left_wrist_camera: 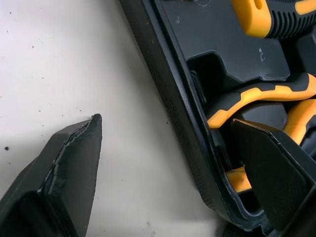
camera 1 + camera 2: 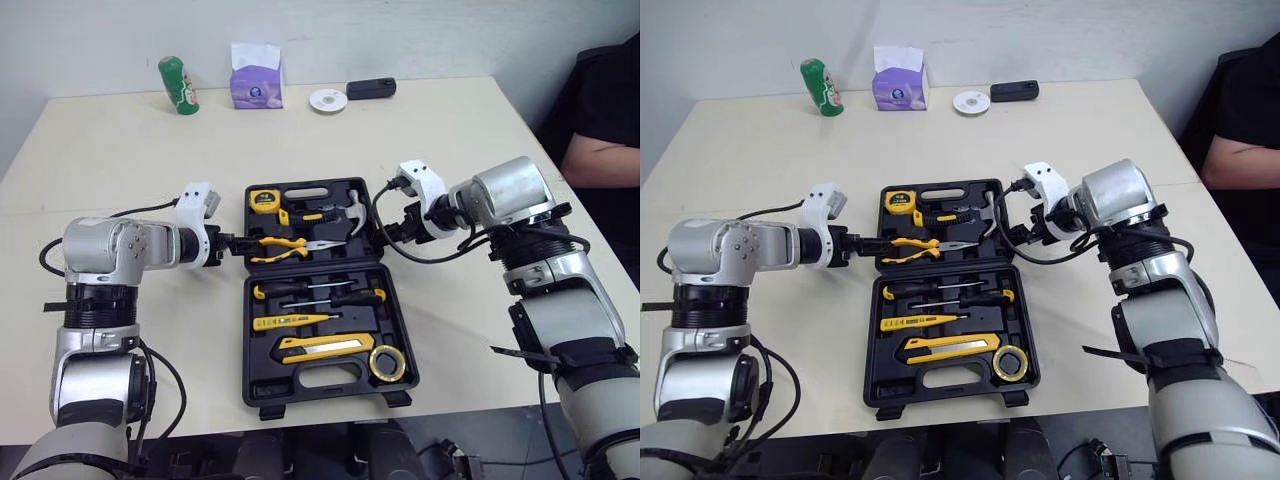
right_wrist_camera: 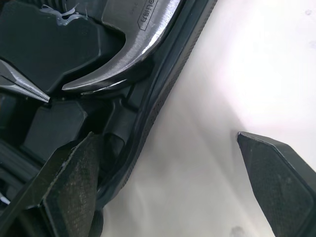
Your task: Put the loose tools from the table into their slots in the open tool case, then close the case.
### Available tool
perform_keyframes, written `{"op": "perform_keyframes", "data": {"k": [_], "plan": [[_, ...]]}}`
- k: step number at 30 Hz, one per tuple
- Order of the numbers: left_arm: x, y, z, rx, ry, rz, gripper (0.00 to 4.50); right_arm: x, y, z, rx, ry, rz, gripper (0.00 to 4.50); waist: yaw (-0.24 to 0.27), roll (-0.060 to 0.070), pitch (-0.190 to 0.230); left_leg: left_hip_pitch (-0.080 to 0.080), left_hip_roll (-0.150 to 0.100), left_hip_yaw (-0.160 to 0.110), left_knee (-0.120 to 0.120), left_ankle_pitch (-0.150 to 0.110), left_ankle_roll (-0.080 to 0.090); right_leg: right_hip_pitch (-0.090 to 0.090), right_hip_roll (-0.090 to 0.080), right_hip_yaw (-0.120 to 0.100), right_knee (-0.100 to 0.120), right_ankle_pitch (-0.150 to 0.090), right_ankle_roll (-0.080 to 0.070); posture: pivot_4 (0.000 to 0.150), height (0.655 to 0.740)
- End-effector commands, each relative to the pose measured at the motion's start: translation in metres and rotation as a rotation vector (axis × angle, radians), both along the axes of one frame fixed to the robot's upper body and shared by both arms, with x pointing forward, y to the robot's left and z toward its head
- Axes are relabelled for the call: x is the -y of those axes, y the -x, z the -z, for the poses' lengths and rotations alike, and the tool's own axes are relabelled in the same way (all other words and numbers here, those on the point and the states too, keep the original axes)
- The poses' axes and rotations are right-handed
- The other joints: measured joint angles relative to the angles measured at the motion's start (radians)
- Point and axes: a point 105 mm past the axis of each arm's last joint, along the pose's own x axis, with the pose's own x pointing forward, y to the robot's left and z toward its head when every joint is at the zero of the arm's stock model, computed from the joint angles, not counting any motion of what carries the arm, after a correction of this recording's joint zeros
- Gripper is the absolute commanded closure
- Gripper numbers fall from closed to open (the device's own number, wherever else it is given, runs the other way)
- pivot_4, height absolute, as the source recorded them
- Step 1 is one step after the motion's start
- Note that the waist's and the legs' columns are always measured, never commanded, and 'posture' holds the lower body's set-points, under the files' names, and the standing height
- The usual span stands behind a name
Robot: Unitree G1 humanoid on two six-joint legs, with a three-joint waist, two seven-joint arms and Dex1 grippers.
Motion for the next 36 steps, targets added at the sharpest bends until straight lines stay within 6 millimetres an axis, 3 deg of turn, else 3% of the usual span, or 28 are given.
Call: {"op": "perform_keyframes", "data": {"k": [1,10,11,13,14,18,22,30,36], "plan": [[-0.003,-0.002,-0.005,0.005,-0.012,-0.020,0.07,-0.004,-0.004,-0.010,0.044,-0.007,-0.001,0.07,0.000,0.000,0.000,0.000,0.000,0.000,0.000,0.000,0.000,0.000,0.000,0.000,0.000,0.000,0.000,0.150,0.7400],[-0.002,-0.003,0.004,-0.014,-0.068,-0.021,0.07,-0.004,-0.010,-0.002,0.038,0.022,0.042,0.07,-0.001,0.000,0.000,0.001,0.000,0.001,0.001,0.000,0.000,0.000,0.000,0.001,0.002,0.000,0.000,0.150,0.7400],[-0.001,-0.003,0.005,-0.016,-0.071,-0.018,0.32,-0.004,-0.010,-0.002,0.037,0.020,0.051,0.02,-0.001,0.000,0.000,0.001,0.000,0.001,0.002,0.000,0.000,0.000,0.000,0.001,0.003,0.000,0.000,0.150,0.7400],[0.002,-0.002,0.006,-0.026,-0.070,-0.007,0.89,-0.004,-0.012,-0.001,0.036,0.015,0.065,0.59,-0.002,0.000,0.000,0.001,0.000,0.001,0.002,0.000,0.000,0.000,0.000,0.002,0.003,0.000,0.000,0.150,0.7400],[0.004,-0.001,0.008,-0.032,-0.072,0.000,0.90,-0.005,-0.012,-0.001,0.031,0.010,0.070,0.95,-0.001,0.000,0.000,0.002,0.000,0.001,0.003,0.000,0.000,0.000,-0.001,0.002,0.004,0.000,0.000,0.150,0.7400],[0.010,0.000,0.012,-0.037,-0.085,0.022,2.18,-0.017,-0.005,-0.001,-0.068,-0.087,0.090,2.91,-0.001,-0.001,0.000,0.002,0.001,0.001,0.003,0.000,0.000,0.000,-0.001,0.002,0.004,0.000,0.000,0.150,0.7400],[0.016,0.001,0.017,-0.038,-0.084,0.042,2.18,-0.020,-0.001,0.002,-0.105,-0.107,0.108,4.30,-0.001,-0.001,-0.001,0.002,0.001,0.001,0.003,0.000,0.000,0.000,-0.001,0.002,0.004,0.000,0.000,0.150,0.7400],[0.021,-0.013,-0.005,0.099,-0.033,0.009,2.18,-0.022,-0.006,-0.006,-0.059,-0.158,0.144,4.47,0.003,-0.004,-0.002,0.001,0.000,-0.001,0.005,0.000,0.000,0.003,-0.002,0.002,0.004,0.000,0.000,0.150,0.7400],[0.015,-0.033,-0.049,0.381,0.083,-0.076,2.18,-0.028,-0.019,-0.035,0.171,-0.280,0.142,4.47,0.000,-0.004,-0.002,-0.006,0.001,-0.002,0.008,0.000,0.000,-0.004,-0.002,0.001,0.006,0.001,0.000,0.150,0.7400]]}}
